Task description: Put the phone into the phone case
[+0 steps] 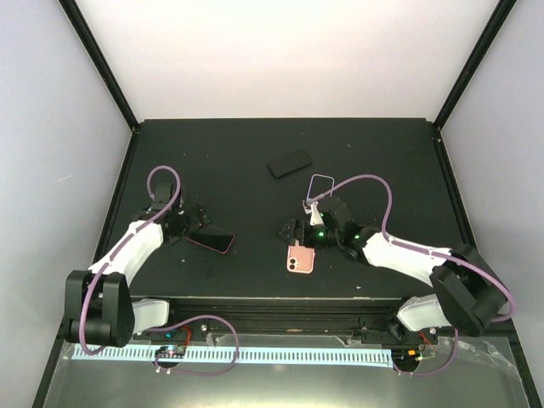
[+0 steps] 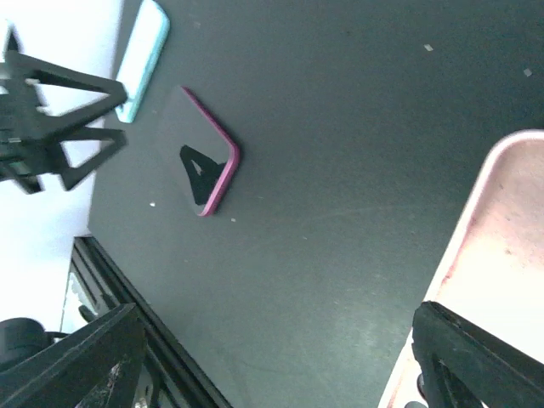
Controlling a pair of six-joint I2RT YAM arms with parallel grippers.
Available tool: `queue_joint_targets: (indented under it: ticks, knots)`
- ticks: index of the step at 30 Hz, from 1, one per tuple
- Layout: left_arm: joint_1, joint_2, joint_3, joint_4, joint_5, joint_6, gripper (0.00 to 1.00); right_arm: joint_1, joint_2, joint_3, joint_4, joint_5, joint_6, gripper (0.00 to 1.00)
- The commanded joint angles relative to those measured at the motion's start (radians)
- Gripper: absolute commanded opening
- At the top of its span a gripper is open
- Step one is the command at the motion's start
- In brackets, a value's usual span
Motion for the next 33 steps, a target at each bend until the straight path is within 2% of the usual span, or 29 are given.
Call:
queue_joint_targets:
  ticks: [1,7,12,17,22,27,33]
  knots:
    - [0.021,0.047,0.036,-0.080,-0.078,-0.094,0.99,0.006,-0.072,0.017,-0.013,0.021,-0.079,0.87]
    - [0.017,-0.002,-0.059,-0.092,0.069,-0.239,0.99,0.006,-0.099,-0.012,0.018,0.005,-0.073,0.87]
    - [0.015,-0.049,-0.024,-0.205,-0.002,-0.366,0.99,0.006,-0.098,-0.031,0.045,0.001,-0.053,0.87]
    - [0.005,-0.047,0.043,-0.316,-0.013,-0.454,0.99,0.006,-0.108,-0.043,0.043,0.012,-0.047,0.87]
    - [-0.003,-0.023,0.071,-0.331,-0.001,-0.514,0.97,0.007,-0.120,-0.063,0.056,0.028,-0.034,0.86]
    - [-0.012,0.045,0.118,-0.333,0.029,-0.535,0.97,0.006,-0.128,-0.063,0.045,0.036,-0.032,0.86]
    - [-0.052,0.263,0.241,-0.383,0.079,-0.512,0.99,0.007,-0.125,-0.057,0.029,0.053,-0.036,0.86]
